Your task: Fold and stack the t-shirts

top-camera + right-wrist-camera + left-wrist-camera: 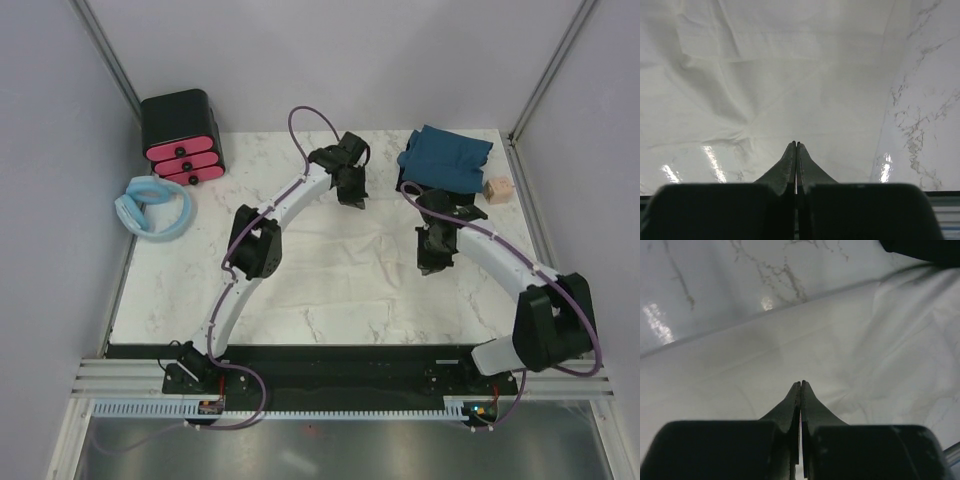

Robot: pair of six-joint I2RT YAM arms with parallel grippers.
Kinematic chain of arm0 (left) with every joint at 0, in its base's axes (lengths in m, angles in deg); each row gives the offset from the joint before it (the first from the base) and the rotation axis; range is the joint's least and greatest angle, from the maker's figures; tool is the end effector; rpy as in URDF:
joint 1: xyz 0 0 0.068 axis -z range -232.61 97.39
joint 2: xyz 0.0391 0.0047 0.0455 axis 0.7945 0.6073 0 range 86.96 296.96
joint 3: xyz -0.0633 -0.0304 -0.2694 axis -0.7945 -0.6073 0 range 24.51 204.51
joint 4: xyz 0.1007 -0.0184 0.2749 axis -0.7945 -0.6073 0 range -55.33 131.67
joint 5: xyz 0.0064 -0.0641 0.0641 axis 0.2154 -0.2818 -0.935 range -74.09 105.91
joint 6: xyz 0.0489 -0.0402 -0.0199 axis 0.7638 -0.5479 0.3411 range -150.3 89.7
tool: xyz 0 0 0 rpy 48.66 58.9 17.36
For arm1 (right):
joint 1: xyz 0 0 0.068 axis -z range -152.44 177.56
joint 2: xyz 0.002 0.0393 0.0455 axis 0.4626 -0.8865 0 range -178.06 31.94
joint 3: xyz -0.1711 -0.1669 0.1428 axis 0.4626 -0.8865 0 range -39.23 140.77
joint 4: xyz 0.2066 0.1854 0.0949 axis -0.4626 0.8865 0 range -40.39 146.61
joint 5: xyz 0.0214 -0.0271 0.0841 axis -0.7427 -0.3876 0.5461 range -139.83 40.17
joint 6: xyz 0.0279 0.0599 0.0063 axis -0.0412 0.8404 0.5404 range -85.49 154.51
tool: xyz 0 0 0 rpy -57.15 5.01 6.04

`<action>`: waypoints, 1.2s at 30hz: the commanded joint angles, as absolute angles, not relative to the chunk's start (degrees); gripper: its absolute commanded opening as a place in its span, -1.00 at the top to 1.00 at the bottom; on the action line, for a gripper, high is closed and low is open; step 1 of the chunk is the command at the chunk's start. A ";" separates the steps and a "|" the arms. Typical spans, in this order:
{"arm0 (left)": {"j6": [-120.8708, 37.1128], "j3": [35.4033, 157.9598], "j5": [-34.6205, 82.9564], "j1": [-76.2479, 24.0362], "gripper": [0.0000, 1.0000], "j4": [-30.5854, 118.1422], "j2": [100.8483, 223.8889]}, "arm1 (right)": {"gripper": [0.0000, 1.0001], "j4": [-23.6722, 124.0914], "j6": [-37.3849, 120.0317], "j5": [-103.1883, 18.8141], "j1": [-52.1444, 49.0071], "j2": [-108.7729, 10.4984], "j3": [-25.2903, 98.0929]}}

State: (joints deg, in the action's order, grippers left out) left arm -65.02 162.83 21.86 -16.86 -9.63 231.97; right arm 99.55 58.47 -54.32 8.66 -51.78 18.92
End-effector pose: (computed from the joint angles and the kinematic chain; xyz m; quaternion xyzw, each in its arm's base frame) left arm 0.4773 -0.3500 0.1882 0.0229 0.9598 -0.1995 0.1961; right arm 0.2848 0.0931 0.1931 0.0488 0.9901 0.0099 0.1315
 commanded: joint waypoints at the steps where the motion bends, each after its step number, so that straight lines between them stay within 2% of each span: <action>1: -65.45 168.13 30.15 -17.28 0.96 -4.30 234.71 | 0.99 99.18 60.61 -54.48 8.31 -43.83 18.60; 2: -65.63 166.82 29.80 -17.19 0.96 -4.12 234.71 | 0.98 99.53 60.79 -55.53 8.31 -43.56 18.25; 5: -65.02 163.57 28.83 -17.27 0.96 -4.20 234.71 | 0.68 100.41 60.09 -55.37 8.31 -45.30 16.32; 7: -65.02 161.98 27.69 -17.36 0.96 -5.42 234.79 | 0.59 100.33 59.38 -55.71 8.22 -48.38 16.05; 8: -64.93 161.54 27.25 -17.36 0.96 -6.22 234.97 | 0.42 100.24 59.03 -55.98 8.05 -49.43 16.49; 11: -64.84 160.48 26.63 -17.27 0.96 -7.98 236.02 | 0.38 99.89 58.59 -57.20 7.52 -52.86 17.19; 16: -65.02 160.48 25.58 -17.27 0.96 -9.83 237.87 | 0.47 99.54 57.71 -59.49 6.64 -60.16 17.19; 20: -64.84 160.65 24.08 -17.27 0.96 -10.79 238.22 | 1.00 99.01 57.45 -59.76 6.38 -64.99 17.02; 24: -65.19 162.76 22.24 -17.45 0.96 -13.94 239.36 | 1.00 100.32 56.92 -59.32 5.94 -69.91 16.93; 36: -66.86 168.29 23.55 -20.00 0.96 -16.60 241.12 | 1.00 101.82 60.78 -55.98 1.02 -68.52 12.27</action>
State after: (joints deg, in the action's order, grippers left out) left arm -66.05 165.78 25.58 -18.43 -12.69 238.29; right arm 102.08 57.62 -58.98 3.75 -66.25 16.86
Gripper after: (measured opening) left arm 0.025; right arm 0.007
